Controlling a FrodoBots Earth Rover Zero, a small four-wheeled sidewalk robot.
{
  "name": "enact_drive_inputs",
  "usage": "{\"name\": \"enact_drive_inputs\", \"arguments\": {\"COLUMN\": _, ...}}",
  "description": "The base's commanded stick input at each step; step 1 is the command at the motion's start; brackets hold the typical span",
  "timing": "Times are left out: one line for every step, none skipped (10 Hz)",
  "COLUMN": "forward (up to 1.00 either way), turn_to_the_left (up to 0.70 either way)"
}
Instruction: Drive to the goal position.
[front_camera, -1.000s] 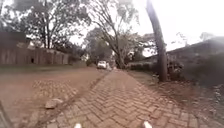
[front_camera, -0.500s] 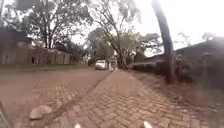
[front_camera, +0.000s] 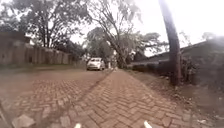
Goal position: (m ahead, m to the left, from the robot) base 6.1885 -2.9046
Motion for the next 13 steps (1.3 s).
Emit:
{"name": "enact_drive_inputs", "arguments": {"forward": 0.7, "turn_to_the_left": 0.0}}
{"name": "enact_drive_inputs", "arguments": {"forward": 0.7, "turn_to_the_left": 0.0}}
{"name": "enact_drive_inputs", "arguments": {"forward": 0.7, "turn_to_the_left": 0.0}}
{"name": "enact_drive_inputs", "arguments": {"forward": 0.7, "turn_to_the_left": 0.0}}
{"name": "enact_drive_inputs", "arguments": {"forward": 0.7, "turn_to_the_left": 0.0}}
{"name": "enact_drive_inputs", "arguments": {"forward": 0.7, "turn_to_the_left": 0.03}}
{"name": "enact_drive_inputs", "arguments": {"forward": 0.7, "turn_to_the_left": 0.07}}
{"name": "enact_drive_inputs", "arguments": {"forward": 0.7, "turn_to_the_left": 0.01}}
{"name": "enact_drive_inputs", "arguments": {"forward": 0.7, "turn_to_the_left": 0.04}}
{"name": "enact_drive_inputs", "arguments": {"forward": 0.7, "turn_to_the_left": 0.08}}
{"name": "enact_drive_inputs", "arguments": {"forward": 0.7, "turn_to_the_left": 0.05}}
{"name": "enact_drive_inputs", "arguments": {"forward": 0.7, "turn_to_the_left": 0.02}}
{"name": "enact_drive_inputs", "arguments": {"forward": 0.7, "turn_to_the_left": 0.0}}
